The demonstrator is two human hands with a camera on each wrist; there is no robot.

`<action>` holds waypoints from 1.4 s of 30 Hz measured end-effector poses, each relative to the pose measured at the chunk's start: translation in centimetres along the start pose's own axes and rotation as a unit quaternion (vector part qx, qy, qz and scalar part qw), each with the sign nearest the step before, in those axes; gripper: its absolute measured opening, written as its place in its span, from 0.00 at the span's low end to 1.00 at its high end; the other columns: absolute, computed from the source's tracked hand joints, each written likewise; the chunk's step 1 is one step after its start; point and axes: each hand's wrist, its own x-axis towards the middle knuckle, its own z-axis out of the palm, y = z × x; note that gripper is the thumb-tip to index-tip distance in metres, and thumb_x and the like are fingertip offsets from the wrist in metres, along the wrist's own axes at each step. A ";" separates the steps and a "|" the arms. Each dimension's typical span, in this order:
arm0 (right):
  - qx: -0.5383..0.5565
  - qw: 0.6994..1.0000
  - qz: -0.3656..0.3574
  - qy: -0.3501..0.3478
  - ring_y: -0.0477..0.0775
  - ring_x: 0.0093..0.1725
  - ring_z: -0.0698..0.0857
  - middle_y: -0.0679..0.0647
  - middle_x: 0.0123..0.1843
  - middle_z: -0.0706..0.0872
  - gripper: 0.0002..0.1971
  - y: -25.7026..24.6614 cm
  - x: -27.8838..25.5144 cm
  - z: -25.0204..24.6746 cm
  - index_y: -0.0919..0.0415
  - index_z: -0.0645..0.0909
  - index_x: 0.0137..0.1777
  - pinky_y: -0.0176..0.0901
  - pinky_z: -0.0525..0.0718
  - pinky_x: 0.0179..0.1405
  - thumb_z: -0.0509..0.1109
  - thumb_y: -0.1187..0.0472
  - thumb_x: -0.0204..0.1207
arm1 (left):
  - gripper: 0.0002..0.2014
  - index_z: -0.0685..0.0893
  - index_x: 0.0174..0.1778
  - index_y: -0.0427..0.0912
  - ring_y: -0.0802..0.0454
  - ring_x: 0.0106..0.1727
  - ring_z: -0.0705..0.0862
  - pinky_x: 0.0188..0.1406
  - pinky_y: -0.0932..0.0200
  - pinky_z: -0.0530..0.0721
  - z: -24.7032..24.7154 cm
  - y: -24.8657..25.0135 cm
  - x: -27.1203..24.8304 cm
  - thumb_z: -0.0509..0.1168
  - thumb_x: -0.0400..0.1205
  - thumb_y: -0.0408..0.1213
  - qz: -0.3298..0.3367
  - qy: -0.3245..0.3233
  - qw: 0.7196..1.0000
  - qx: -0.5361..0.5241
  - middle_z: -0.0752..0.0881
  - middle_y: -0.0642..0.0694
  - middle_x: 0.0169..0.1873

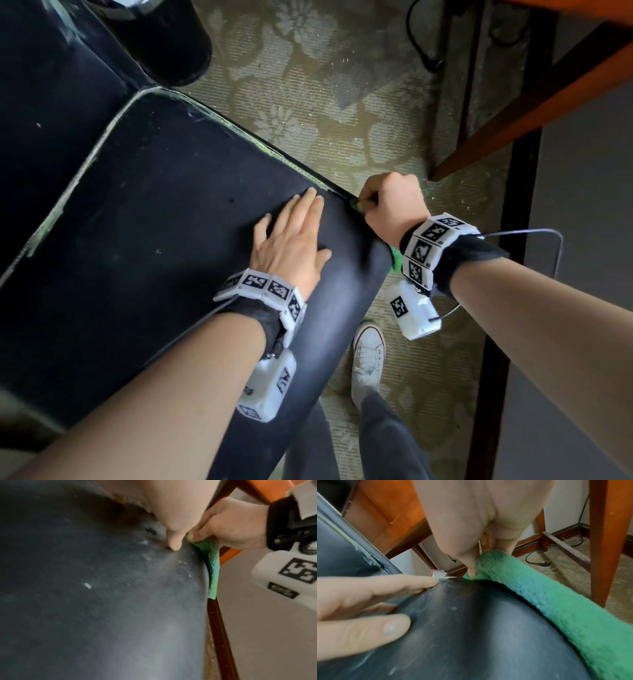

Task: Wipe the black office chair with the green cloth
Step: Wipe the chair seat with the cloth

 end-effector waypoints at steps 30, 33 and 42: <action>-0.036 0.998 -0.042 0.016 0.57 0.42 0.75 0.49 0.45 0.76 0.06 -6.4 1.2 0.4 0.53 0.80 0.38 0.44 0.71 0.40 0.68 0.64 0.72 | 0.46 0.42 0.88 0.49 0.54 0.88 0.41 0.86 0.42 0.46 -0.9 -2.8 1.6 0.66 0.83 0.52 -0.048 -0.043 0.998 0.008 0.37 0.56 0.87; -0.058 0.997 -0.044 0.021 0.59 0.43 0.78 0.49 0.44 0.76 0.05 -6.3 0.6 0.3 0.51 0.81 0.40 0.43 0.71 0.39 0.67 0.61 0.75 | 0.46 0.41 0.88 0.49 0.55 0.88 0.41 0.86 0.43 0.46 -0.9 -2.8 1.7 0.65 0.83 0.53 -0.050 -0.043 0.998 0.010 0.37 0.56 0.87; -0.065 0.994 -0.082 0.002 0.66 0.48 0.83 0.56 0.48 0.83 0.05 -6.0 0.5 0.0 0.56 0.83 0.44 0.45 0.75 0.40 0.65 0.63 0.73 | 0.51 0.43 0.89 0.48 0.55 0.88 0.41 0.85 0.42 0.46 -1.0 -2.7 0.8 0.70 0.79 0.56 -0.078 0.002 0.997 0.000 0.37 0.54 0.87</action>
